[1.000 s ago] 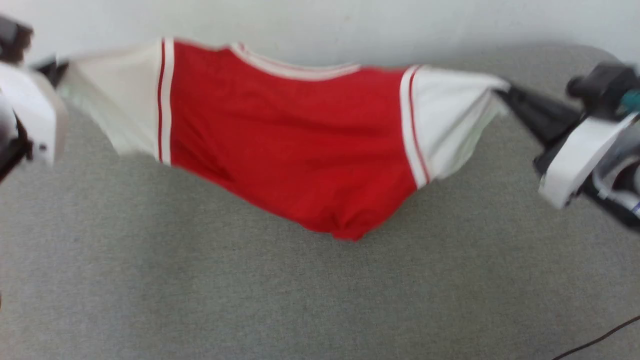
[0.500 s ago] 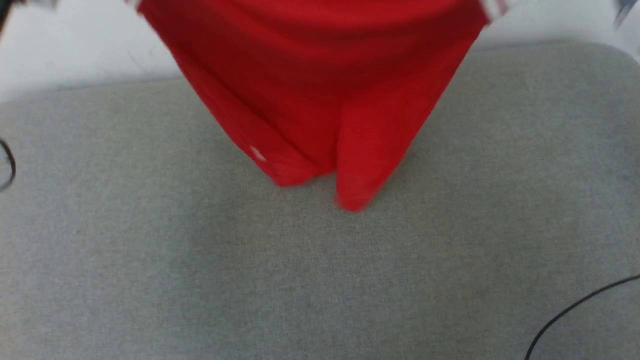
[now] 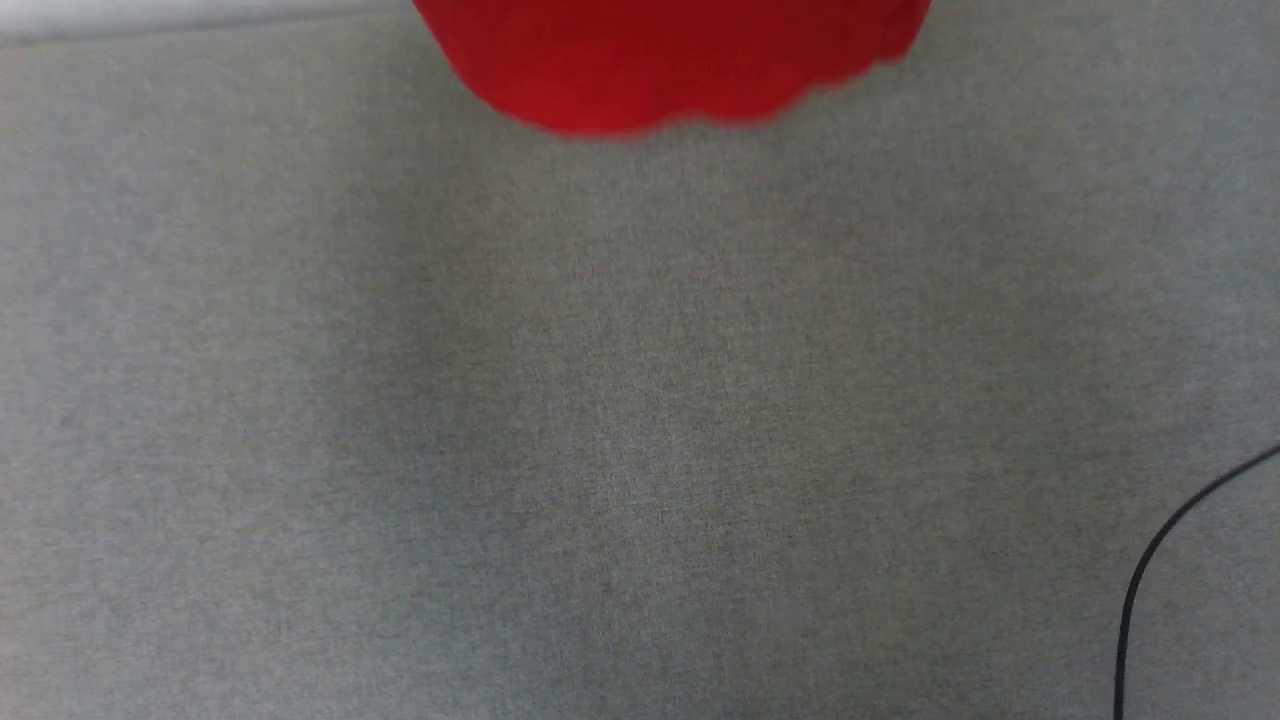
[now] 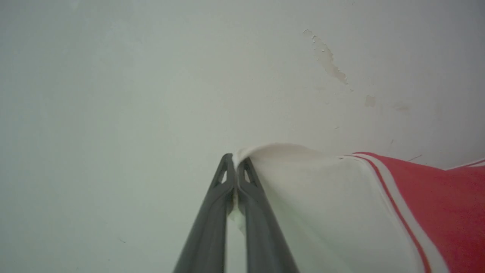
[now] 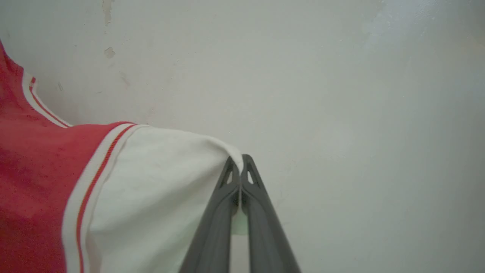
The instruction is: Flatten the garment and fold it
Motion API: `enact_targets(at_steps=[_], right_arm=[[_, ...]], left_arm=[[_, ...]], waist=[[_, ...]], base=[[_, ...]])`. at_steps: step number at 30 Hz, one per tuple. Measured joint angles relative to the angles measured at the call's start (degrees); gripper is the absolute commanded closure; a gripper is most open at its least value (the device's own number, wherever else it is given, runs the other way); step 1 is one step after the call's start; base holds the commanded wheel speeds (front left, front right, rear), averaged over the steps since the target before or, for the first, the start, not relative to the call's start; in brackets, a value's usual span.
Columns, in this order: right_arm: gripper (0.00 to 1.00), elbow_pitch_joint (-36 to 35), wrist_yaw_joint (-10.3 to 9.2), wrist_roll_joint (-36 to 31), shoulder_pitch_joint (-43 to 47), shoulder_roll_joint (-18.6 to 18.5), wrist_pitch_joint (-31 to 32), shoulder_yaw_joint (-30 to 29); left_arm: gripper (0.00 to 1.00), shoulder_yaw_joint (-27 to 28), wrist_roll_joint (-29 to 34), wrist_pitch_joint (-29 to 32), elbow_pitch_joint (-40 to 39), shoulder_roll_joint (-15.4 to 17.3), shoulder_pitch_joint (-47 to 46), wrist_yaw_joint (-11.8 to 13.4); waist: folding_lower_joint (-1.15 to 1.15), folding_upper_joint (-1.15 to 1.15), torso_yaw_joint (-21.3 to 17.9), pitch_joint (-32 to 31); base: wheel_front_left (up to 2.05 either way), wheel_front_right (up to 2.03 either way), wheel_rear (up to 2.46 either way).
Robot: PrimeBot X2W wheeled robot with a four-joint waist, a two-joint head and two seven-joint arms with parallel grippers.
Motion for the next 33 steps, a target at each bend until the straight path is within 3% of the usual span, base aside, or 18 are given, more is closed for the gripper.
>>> enact_targets(at_steps=[7,16,25,33], right_arm=[[1.0,6.6,0.0,-2.22,-7.66,0.64,-2.81,-0.33],[1.0,13.66,0.0,-1.86,-8.63,2.61,-7.68,1.31],[1.0,14.51,0.0,3.23,4.42,3.82,-13.22,6.88],[1.0,9.16,0.0,6.95,21.01,2.97,-15.22,11.09]], left_arm=[[1.0,1.57,-0.26,-2.98,3.11,-0.09,-4.74,0.25],[1.0,1.64,-1.66,-5.47,4.9,-0.01,-0.94,0.45],[1.0,2.07,-5.72,-9.06,2.57,-1.02,14.63,0.48],[1.0,7.35,-11.43,-10.05,-5.1,-0.36,38.92,2.57]], waist=[[0.0,0.0,-0.26,4.93],[-0.02,0.0,0.44,5.62],[-0.02,0.0,0.93,2.75],[-0.03,0.0,1.02,-1.03]], base=[[0.0,0.0,0.0],[0.0,0.0,0.0],[0.0,0.0,0.0],[0.0,0.0,0.0]])
